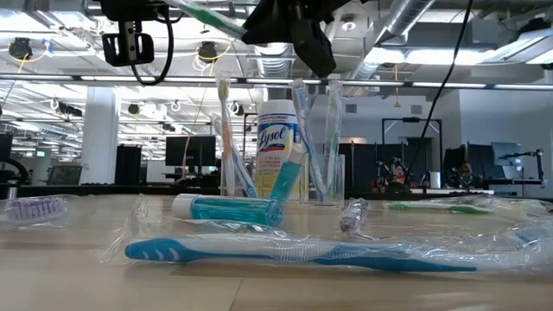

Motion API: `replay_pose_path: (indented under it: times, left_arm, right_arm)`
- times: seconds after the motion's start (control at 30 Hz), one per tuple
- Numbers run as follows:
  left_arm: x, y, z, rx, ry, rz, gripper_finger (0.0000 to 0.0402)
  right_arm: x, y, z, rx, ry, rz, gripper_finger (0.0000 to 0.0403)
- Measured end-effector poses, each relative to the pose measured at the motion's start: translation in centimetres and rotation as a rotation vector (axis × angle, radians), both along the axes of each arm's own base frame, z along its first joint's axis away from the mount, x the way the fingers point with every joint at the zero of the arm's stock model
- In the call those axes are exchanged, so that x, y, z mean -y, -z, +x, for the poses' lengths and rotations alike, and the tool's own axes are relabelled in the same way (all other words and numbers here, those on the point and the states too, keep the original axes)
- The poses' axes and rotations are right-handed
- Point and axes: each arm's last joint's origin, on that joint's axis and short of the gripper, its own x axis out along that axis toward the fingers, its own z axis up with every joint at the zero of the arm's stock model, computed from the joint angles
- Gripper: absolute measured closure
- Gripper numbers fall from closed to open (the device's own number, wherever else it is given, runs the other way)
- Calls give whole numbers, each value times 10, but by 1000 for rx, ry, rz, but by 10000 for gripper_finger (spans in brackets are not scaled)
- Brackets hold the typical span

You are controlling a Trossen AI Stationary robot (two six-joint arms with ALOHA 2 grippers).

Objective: Pick & Place toothbrushing station
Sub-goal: Put the bottom green toothbrush into the transparent organizer

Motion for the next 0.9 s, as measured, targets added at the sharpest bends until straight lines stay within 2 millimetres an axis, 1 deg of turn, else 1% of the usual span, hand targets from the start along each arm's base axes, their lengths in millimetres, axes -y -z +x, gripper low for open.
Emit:
replay_pose_path:
  times: [0.13,0.2,0.7,0.9]
  left_arm:
    - [0,0,0,2,-1,0,401]
    - [0,0,0,0,-3,2,401]
    - [0,0,0,5,2,7,400]
    - [-1,0,1,18,-12,33,384]
  right_arm:
    - [1,1,0,-8,1,-2,389]
    - [1,0,0,-2,1,0,398]
    - [1,2,-1,-8,5,16,403]
    - [1,4,-2,-23,13,26,403]
